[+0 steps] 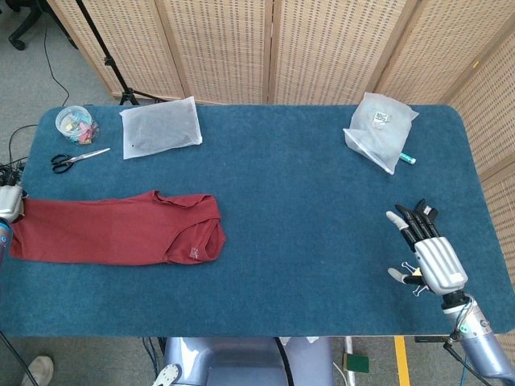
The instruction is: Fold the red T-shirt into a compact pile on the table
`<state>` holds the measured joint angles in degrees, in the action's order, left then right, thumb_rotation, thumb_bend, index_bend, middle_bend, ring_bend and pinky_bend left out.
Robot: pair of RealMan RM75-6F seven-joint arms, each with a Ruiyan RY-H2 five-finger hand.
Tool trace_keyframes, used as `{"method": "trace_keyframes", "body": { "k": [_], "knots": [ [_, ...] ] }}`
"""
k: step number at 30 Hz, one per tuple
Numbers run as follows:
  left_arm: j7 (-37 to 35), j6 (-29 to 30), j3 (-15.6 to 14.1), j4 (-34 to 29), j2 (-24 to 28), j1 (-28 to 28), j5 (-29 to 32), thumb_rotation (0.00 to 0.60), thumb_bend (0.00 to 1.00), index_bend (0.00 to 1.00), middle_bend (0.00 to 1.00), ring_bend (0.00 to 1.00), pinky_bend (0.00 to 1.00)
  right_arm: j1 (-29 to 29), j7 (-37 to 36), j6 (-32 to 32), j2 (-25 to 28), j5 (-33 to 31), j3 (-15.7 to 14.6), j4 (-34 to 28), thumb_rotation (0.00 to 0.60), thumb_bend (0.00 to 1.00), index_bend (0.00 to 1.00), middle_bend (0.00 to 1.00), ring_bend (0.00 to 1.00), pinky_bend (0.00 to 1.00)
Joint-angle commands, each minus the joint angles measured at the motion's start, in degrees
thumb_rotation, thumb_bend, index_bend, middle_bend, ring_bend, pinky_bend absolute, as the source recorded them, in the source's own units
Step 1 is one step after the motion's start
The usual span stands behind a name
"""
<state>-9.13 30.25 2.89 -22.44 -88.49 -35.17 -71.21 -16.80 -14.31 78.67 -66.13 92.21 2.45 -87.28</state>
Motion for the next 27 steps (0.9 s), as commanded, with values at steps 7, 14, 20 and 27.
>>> {"method": "trace_keyframes", "body": {
  "k": [7,14,20,27],
  "knots": [
    [5.0,5.3,0.8,-19.2,9.0,-2.6,-2.6,0.6,0.64,0.85,0.0,0.0,0.0,0.4,-1.4,1.2,0.8,0.8,-0.1,-0.5,0.6,0.0,0.0,0.0,0.0,0.0],
    [22.5,9.4,5.9,-46.3,19.5,-4.6,8.0,0.6,0.64,0.85,0.0,0.0,0.0,0.6,-2.6,2.0,1.5,1.6,-0.3,-0.7,0.6,0.0,0.0,0.0,0.0,0.0],
    [37.0,15.4,7.5,-60.2,21.2,-7.7,18.6,0.6,0.64,0.85,0.0,0.0,0.0,0.6,-3.4,2.1,1.7,1.8,-0.4,-0.8,0.6,0.0,0.0,0.0,0.0,0.0],
    [48.4,20.2,7.4,-65.3,17.9,-12.5,26.9,0.6,0.64,0.85,0.0,0.0,0.0,0.7,-4.2,2.5,2.1,2.1,-0.4,-0.8,0.6,0.0,0.0,0.0,0.0,0.0]
  ]
}}
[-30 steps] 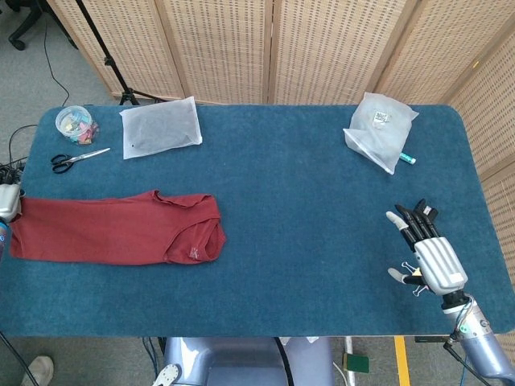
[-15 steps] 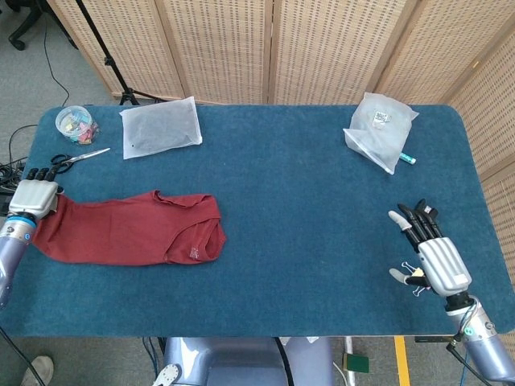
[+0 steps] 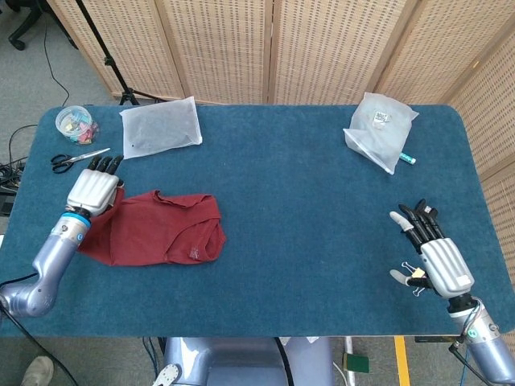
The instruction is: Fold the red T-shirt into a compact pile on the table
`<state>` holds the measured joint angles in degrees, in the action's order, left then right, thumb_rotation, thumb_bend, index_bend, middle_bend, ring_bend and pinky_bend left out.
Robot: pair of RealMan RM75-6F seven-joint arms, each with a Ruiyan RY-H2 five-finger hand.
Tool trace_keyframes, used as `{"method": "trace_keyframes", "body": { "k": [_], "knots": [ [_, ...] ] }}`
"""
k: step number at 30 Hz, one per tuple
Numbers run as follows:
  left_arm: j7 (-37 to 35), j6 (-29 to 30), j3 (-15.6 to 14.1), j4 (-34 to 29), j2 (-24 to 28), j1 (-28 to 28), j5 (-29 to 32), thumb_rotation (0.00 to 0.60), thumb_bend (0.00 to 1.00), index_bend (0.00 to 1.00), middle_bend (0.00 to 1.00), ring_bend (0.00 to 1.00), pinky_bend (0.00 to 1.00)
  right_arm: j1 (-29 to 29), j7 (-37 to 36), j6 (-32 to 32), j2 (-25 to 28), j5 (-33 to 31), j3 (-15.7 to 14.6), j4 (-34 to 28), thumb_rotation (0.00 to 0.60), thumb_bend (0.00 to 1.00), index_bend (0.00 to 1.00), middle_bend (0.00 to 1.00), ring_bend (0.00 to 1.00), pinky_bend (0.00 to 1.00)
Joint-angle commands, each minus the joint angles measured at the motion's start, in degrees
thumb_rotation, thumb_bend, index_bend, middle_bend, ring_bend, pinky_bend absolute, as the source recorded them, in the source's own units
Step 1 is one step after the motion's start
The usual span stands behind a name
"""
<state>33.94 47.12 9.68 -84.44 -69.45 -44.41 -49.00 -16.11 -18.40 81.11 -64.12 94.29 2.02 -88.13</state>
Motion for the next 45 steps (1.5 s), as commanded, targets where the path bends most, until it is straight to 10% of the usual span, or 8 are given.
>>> {"method": "trace_keyframes", "body": {
  "k": [1,19,24,26,45],
  "knots": [
    [6.4,3.7,0.6,-3.5,-1.9,-4.0,5.6,0.6,0.64,0.85,0.0,0.0,0.0,0.0,-0.2,0.1,0.1,0.1,0.0,0.1,0.6,0.0,0.0,0.0,0.0,0.0],
    [13.1,6.7,-1.2,1.4,-15.4,-11.2,11.9,0.6,0.57,0.83,0.0,0.0,0.0,0.0,-1.4,0.0,0.3,0.2,-0.1,0.3,0.6,0.0,0.0,0.0,0.0,0.0],
    [8.3,5.3,-1.3,2.4,-16.2,-10.3,9.5,0.6,0.1,0.1,0.0,0.0,0.0,0.0,-1.3,0.1,0.4,0.2,-0.1,0.2,0.6,0.0,0.0,0.0,0.0,0.0],
    [6.7,4.8,-1.2,2.5,-16.1,-10.0,8.7,0.6,0.01,0.0,0.0,0.0,0.0,0.0,-1.2,0.2,0.4,0.2,-0.1,0.2,0.6,0.0,0.0,0.0,0.0,0.0],
    [-31.0,8.7,0.2,-1.3,-6.9,0.2,-20.8,0.6,0.0,0.0,0.0,0.0,0.0,0.1,-0.6,0.2,0.2,0.2,-0.2,0.3,0.6,0.0,0.0,0.0,0.0,0.0]
  ]
}}
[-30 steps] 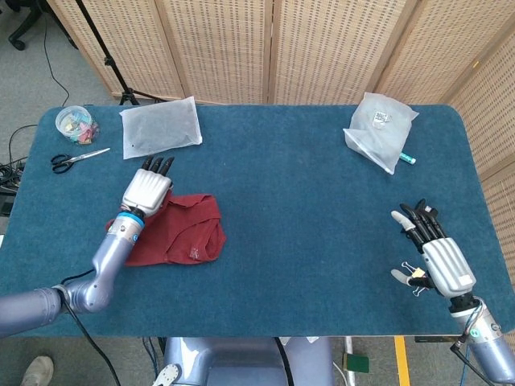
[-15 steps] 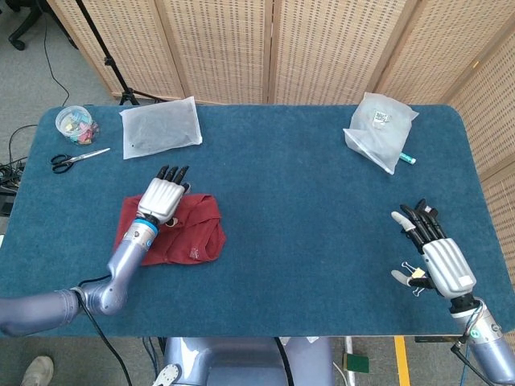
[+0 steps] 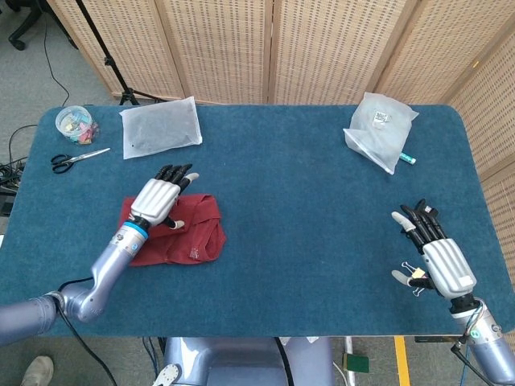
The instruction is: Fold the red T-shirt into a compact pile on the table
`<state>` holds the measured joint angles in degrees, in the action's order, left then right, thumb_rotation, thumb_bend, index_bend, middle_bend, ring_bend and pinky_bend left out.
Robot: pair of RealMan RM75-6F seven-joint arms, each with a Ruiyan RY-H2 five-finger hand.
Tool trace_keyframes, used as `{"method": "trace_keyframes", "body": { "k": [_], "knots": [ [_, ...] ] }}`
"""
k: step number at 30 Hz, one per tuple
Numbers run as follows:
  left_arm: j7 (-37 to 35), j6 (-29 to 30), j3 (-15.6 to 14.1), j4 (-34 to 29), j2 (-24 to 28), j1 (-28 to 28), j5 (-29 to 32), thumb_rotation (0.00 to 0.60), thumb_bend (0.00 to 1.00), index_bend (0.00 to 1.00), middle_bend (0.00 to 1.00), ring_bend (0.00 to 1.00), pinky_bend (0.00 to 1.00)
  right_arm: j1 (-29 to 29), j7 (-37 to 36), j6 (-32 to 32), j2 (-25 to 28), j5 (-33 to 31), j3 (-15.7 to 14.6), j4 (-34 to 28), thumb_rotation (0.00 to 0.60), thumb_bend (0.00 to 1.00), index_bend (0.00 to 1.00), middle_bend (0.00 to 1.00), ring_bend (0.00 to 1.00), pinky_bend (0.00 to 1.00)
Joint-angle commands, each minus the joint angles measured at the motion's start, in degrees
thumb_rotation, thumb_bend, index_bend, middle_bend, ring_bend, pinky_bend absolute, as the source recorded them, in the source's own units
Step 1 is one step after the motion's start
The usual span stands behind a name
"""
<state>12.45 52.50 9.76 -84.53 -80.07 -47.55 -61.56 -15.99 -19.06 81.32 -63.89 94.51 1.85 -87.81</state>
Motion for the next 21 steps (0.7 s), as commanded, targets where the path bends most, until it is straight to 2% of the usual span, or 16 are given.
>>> {"method": "trace_keyframes", "body": {
  "k": [1,5,10,13,17,21],
  "knots": [
    [-12.8,4.7,0.4,-1.0,4.2,4.1,-10.2,0.6,0.0,0.0,0.0,0.0,0.0,0.0,0.2,0.0,-0.1,0.0,0.0,-0.1,0.6,0.0,0.0,0.0,0.0,0.0],
    [-22.3,10.0,-0.7,2.4,5.1,6.4,-18.4,0.6,0.0,0.0,0.0,0.0,0.0,0.0,0.8,-0.1,-0.2,0.1,-0.1,-0.3,0.6,0.0,0.0,0.0,0.0,0.0],
    [-25.0,11.4,-5.3,9.7,5.1,8.7,-23.6,0.6,0.0,0.02,0.0,0.0,0.0,0.0,1.1,-0.1,-0.3,0.3,-0.2,-0.4,0.6,0.0,0.0,0.0,0.0,0.0],
    [-28.4,12.6,-6.7,15.1,2.8,10.2,-24.6,0.6,0.0,0.11,0.0,0.0,0.0,0.1,1.1,0.1,-0.2,0.3,-0.2,-0.4,0.6,0.0,0.0,0.0,0.0,0.0],
    [-36.7,14.8,-8.3,25.5,-2.0,12.7,-25.6,0.6,0.0,0.25,0.0,0.0,0.0,0.1,1.3,0.0,-0.3,0.4,-0.2,-0.5,0.6,0.0,0.0,0.0,0.0,0.0],
    [-40.2,15.5,-10.1,34.4,-5.1,13.9,-27.4,0.6,0.0,0.3,0.0,0.0,0.0,0.1,1.3,0.0,-0.3,0.4,-0.3,-0.6,0.6,0.0,0.0,0.0,0.0,0.0]
  ]
}}
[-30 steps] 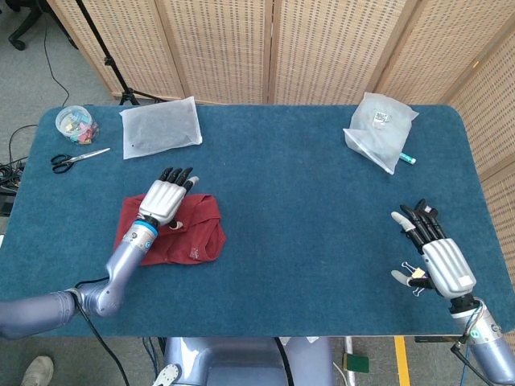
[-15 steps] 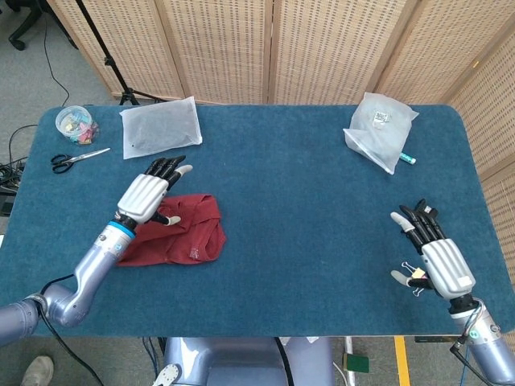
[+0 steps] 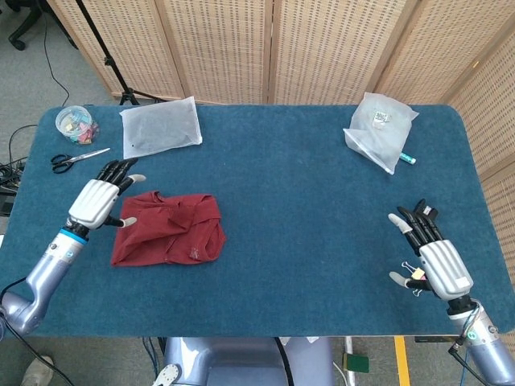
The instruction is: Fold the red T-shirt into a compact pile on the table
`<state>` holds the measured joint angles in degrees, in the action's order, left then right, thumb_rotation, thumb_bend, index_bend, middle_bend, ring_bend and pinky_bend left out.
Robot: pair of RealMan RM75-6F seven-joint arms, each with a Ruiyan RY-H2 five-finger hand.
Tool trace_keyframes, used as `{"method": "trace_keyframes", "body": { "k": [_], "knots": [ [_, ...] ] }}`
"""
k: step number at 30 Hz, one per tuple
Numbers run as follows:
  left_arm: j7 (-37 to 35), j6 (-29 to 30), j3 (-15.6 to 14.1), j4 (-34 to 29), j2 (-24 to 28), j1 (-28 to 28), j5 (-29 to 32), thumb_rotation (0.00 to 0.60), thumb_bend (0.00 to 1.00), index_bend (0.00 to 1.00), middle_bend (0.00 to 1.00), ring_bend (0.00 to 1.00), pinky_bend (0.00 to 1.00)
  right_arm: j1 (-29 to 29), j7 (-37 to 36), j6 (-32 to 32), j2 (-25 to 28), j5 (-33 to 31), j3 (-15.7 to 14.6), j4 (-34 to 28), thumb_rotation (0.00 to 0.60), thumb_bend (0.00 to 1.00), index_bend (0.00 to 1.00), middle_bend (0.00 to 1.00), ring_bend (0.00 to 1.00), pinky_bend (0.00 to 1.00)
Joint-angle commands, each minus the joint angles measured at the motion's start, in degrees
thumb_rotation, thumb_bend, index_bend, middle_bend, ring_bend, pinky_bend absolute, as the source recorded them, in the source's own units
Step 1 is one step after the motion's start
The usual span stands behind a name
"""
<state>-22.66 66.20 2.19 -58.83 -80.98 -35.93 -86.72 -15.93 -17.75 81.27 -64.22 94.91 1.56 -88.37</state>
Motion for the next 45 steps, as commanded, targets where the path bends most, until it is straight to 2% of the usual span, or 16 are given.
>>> {"method": "trace_keyframes", "body": {
  "k": [1,5,10,18,37,45],
  "knots": [
    [-5.5,1.7,-3.1,10.6,-4.9,2.5,-2.6,0.6,0.0,0.3,0.0,0.0,0.0,0.0,0.0,0.0,0.0,0.0,0.0,0.0,0.6,0.0,0.0,0.0,0.0,0.0],
    [-7.4,1.6,-4.1,16.9,-8.2,3.2,-3.4,0.6,0.0,0.34,0.0,0.0,0.0,-0.1,-0.1,-0.1,0.0,-0.2,0.1,0.0,0.6,0.0,0.0,0.0,0.0,0.0],
    [-8.3,3.4,-4.5,26.7,-15.6,3.1,-4.9,0.6,0.01,0.38,0.0,0.0,0.0,-0.2,0.2,-0.4,-0.1,-0.1,0.0,-0.1,0.6,0.0,0.0,0.0,0.0,0.0],
    [-10.9,6.1,-5.3,37.6,-23.6,3.2,-6.4,0.6,0.09,0.42,0.0,0.0,0.0,-0.4,-0.6,-0.6,0.0,-0.6,0.3,0.2,0.6,0.0,0.0,0.0,0.0,0.0],
    [-10.9,5.1,-3.9,42.8,-27.6,0.9,-5.2,0.6,0.23,0.51,0.0,0.0,0.0,-0.4,-0.6,-0.7,0.0,-0.4,0.1,0.2,0.6,0.0,0.0,0.0,0.0,0.0],
    [-10.2,4.8,-4.1,43.7,-28.1,0.5,-5.3,0.6,0.37,0.6,0.0,0.0,0.0,-0.4,-0.7,-0.7,0.0,-0.5,0.2,0.2,0.6,0.0,0.0,0.0,0.0,0.0]
  ]
}}
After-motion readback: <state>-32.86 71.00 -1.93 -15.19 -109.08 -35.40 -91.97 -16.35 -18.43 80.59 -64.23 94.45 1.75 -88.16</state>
